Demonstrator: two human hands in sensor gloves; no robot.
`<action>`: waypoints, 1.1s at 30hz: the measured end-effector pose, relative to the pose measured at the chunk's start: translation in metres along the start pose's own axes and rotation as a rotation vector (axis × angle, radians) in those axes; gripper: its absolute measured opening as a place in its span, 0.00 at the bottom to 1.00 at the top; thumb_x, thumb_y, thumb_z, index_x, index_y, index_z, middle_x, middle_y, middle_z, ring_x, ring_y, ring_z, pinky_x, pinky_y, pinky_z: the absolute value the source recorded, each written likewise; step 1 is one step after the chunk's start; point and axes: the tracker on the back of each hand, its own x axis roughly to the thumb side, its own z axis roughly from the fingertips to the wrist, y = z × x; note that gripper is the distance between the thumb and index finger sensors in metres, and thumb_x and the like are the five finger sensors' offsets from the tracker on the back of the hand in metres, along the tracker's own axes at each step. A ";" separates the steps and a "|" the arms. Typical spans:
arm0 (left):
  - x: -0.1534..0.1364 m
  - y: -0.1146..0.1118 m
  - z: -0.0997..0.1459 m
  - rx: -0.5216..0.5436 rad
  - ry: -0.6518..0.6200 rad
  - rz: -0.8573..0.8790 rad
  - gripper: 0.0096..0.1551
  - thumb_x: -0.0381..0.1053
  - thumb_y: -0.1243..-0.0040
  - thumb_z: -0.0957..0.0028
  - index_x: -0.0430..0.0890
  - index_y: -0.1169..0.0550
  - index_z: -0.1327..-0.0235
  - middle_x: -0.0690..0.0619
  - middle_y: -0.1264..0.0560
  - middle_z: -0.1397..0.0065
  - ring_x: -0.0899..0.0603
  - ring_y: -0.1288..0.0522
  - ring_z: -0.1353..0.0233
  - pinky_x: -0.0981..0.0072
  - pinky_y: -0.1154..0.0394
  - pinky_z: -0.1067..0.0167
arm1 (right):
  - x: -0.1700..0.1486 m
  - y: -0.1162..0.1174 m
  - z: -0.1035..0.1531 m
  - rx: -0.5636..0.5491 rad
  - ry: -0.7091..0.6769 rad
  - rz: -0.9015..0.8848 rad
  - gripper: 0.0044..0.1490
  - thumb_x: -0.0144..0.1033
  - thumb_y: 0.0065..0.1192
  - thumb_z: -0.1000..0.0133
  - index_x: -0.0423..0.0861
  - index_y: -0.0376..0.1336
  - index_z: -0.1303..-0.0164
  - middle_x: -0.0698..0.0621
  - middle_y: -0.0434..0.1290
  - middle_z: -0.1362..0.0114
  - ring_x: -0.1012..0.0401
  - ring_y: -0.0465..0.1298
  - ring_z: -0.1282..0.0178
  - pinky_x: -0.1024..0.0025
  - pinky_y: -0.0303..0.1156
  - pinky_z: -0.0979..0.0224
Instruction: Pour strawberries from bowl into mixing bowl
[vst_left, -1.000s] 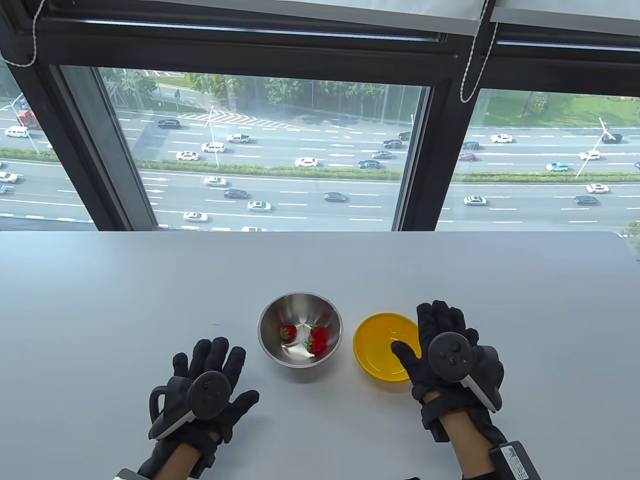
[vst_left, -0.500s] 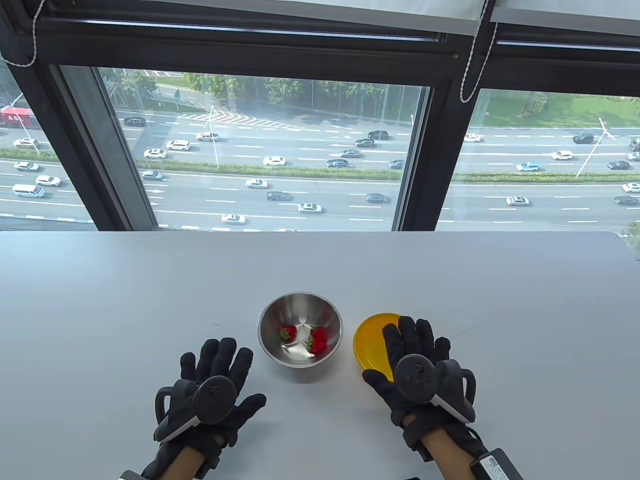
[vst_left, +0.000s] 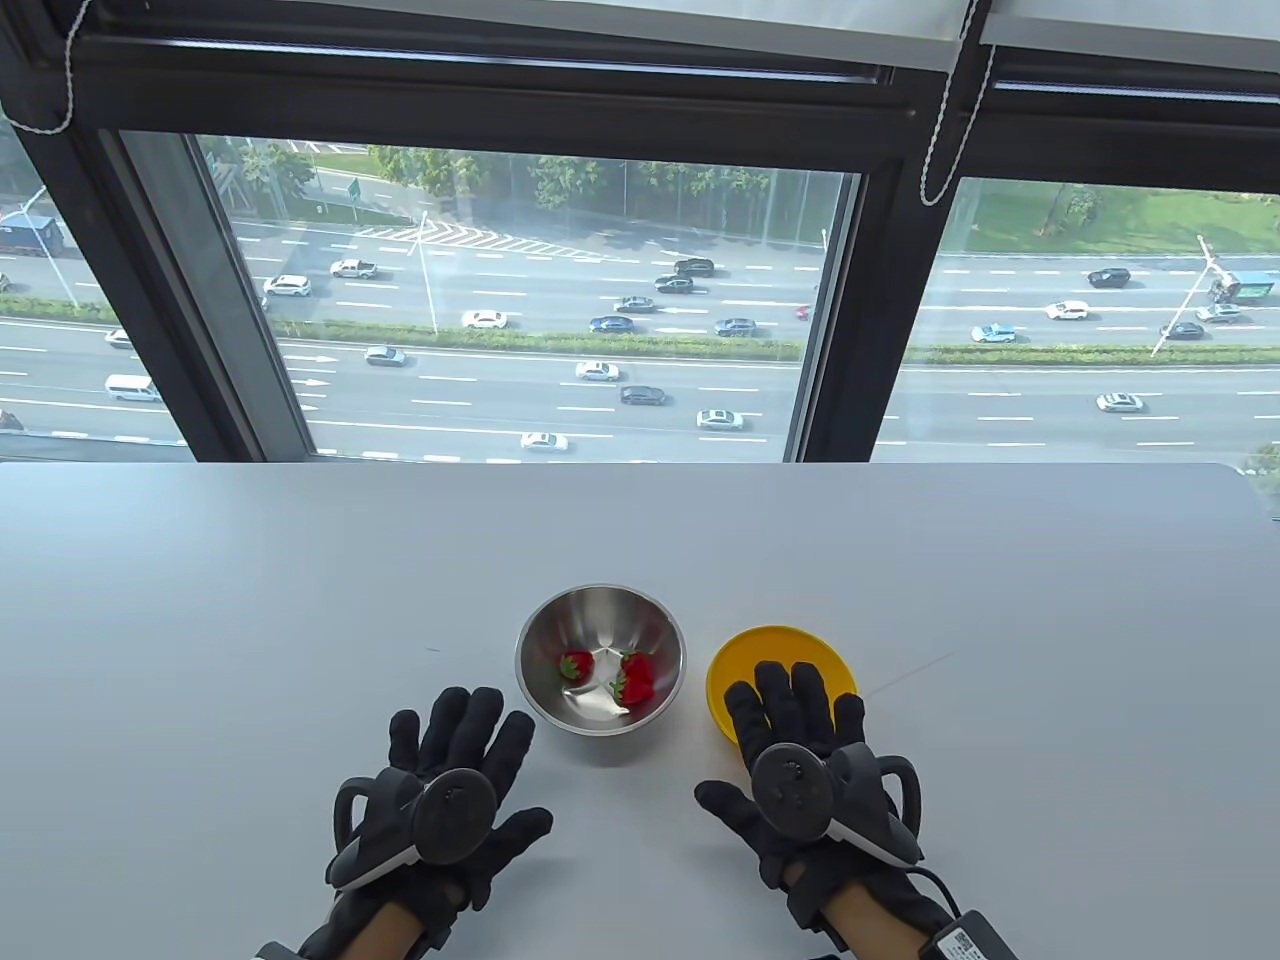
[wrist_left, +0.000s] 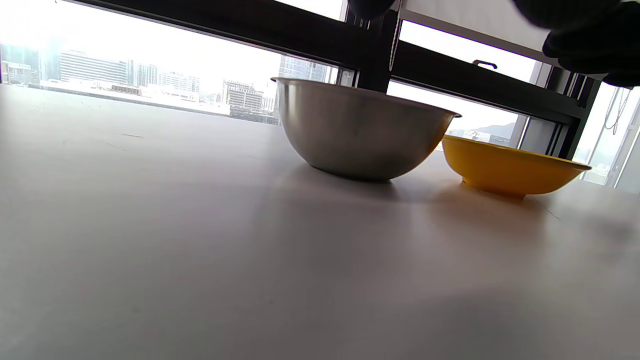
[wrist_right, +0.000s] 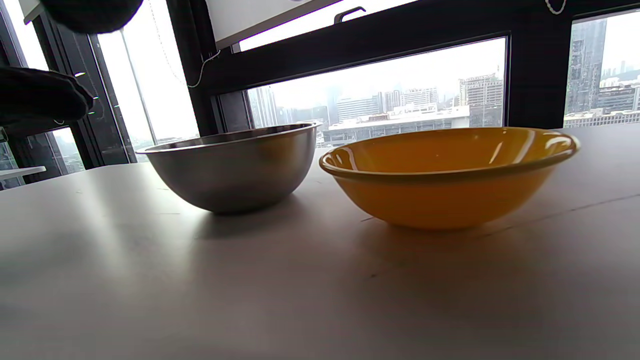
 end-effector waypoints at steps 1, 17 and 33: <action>0.001 -0.001 0.000 -0.009 -0.005 -0.003 0.55 0.77 0.51 0.58 0.55 0.49 0.20 0.47 0.61 0.13 0.31 0.63 0.15 0.24 0.67 0.31 | 0.002 0.001 0.001 0.004 -0.005 0.014 0.58 0.70 0.51 0.53 0.53 0.37 0.20 0.44 0.32 0.14 0.38 0.35 0.15 0.25 0.34 0.25; 0.010 -0.013 -0.002 -0.077 -0.023 -0.045 0.55 0.77 0.51 0.58 0.55 0.50 0.20 0.47 0.63 0.14 0.31 0.64 0.15 0.24 0.68 0.31 | 0.016 0.014 0.005 0.062 -0.047 0.083 0.57 0.71 0.50 0.53 0.55 0.39 0.20 0.44 0.31 0.15 0.39 0.34 0.15 0.25 0.34 0.25; 0.009 -0.013 -0.002 -0.119 -0.013 -0.026 0.55 0.77 0.51 0.58 0.55 0.51 0.20 0.47 0.63 0.14 0.30 0.65 0.16 0.24 0.68 0.31 | 0.019 0.013 0.007 0.074 -0.054 0.068 0.57 0.71 0.50 0.53 0.54 0.39 0.20 0.44 0.31 0.15 0.39 0.34 0.15 0.25 0.33 0.25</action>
